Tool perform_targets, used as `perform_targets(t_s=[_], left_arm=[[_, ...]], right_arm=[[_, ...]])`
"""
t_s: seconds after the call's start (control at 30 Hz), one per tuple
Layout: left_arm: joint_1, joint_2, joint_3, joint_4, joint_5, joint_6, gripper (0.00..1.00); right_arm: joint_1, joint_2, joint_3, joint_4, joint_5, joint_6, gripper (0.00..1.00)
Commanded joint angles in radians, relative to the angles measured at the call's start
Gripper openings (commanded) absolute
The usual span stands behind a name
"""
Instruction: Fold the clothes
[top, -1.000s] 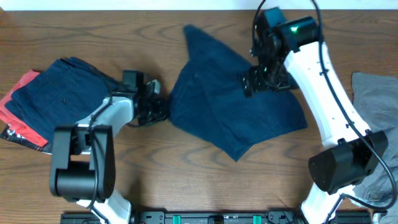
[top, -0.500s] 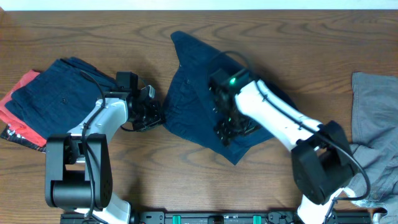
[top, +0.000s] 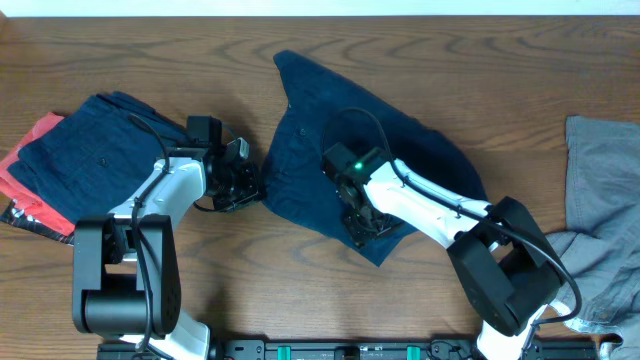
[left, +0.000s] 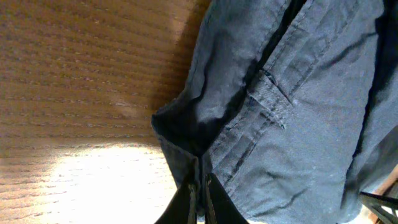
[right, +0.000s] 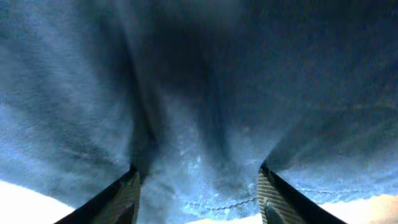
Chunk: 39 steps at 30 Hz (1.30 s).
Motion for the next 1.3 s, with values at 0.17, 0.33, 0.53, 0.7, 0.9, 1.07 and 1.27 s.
perform_targets(t_s=[0.17,0.33,0.53,0.7,0.9,1.07,1.27], left_arm=[[0.003,-0.011,0.0,-0.01,-0.008,0.013,0.06],[0.003,-0.011,0.0,-0.037,-0.008,0.013,0.06],[0.003,-0.011,0.0,-0.13,-0.018,0.019,0.06],[0.003,-0.011,0.0,-0.171,-0.068,0.025,0.06],[0.003,-0.012,0.0,-0.159,-0.068,0.024,0.06],[0.003,-0.012,0.0,-0.117,-0.058,0.023,0.06],[0.005,-0.013,0.0,-0.058,-0.057,0.01,0.06]], right_arm=[[0.007,-0.016,-0.047,0.016,0.128,0.144,0.03],[-0.028,-0.055,0.011,-0.019,0.184,0.159,0.01],[-0.19,-0.143,0.196,-0.021,0.427,0.132,0.01],[-0.426,-0.149,0.402,0.262,0.634,-0.01,0.01],[-0.648,-0.149,0.498,0.471,0.08,-0.026,0.99],[-0.678,-0.149,0.494,0.179,-0.065,-0.028,0.99],[-0.677,-0.149,0.463,-0.16,-0.005,-0.029,0.99]])
